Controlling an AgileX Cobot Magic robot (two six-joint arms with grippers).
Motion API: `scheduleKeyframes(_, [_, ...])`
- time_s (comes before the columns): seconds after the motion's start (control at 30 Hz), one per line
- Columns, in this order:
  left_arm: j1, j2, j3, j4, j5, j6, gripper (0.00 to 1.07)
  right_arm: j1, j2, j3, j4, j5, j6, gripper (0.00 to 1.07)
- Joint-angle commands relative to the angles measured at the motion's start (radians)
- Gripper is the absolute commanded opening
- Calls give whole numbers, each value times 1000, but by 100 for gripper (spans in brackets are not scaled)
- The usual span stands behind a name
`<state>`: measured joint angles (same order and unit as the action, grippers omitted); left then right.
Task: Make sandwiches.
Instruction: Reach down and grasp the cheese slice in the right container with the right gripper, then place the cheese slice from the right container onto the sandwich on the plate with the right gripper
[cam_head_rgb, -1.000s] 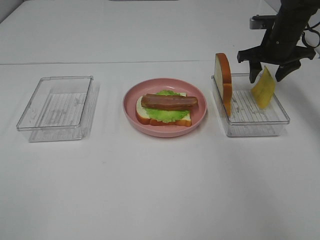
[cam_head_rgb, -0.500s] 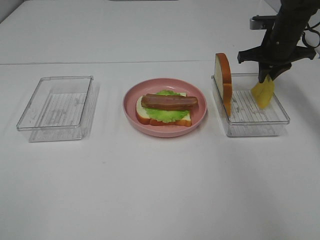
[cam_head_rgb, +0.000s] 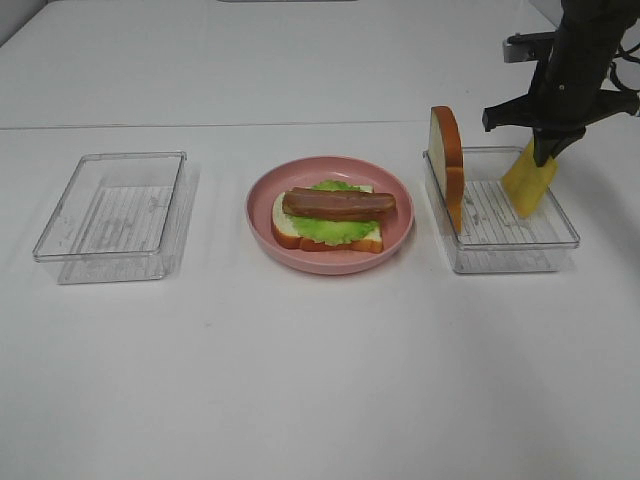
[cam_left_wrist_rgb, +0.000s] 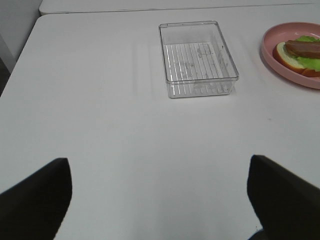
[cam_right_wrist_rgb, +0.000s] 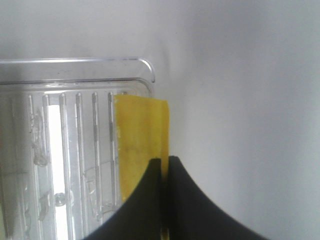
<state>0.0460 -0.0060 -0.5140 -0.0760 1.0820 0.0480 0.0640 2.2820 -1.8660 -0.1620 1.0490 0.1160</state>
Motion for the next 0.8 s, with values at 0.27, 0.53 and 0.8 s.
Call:
scheduleKeyframes(0.27, [-2,-15,0,-6,-5,-5,89,-1,-121,-12,21,76,-2,0])
scheduleKeyframes(0.53, [-2,-15,0,-6,-5,-5,89,0,-275,-12,208,96,-18,0])
scheduleKeyframes(0.8, [-2,-15,0,-6,-5,-5,89,40,-358,-12,501,101,-116,0])
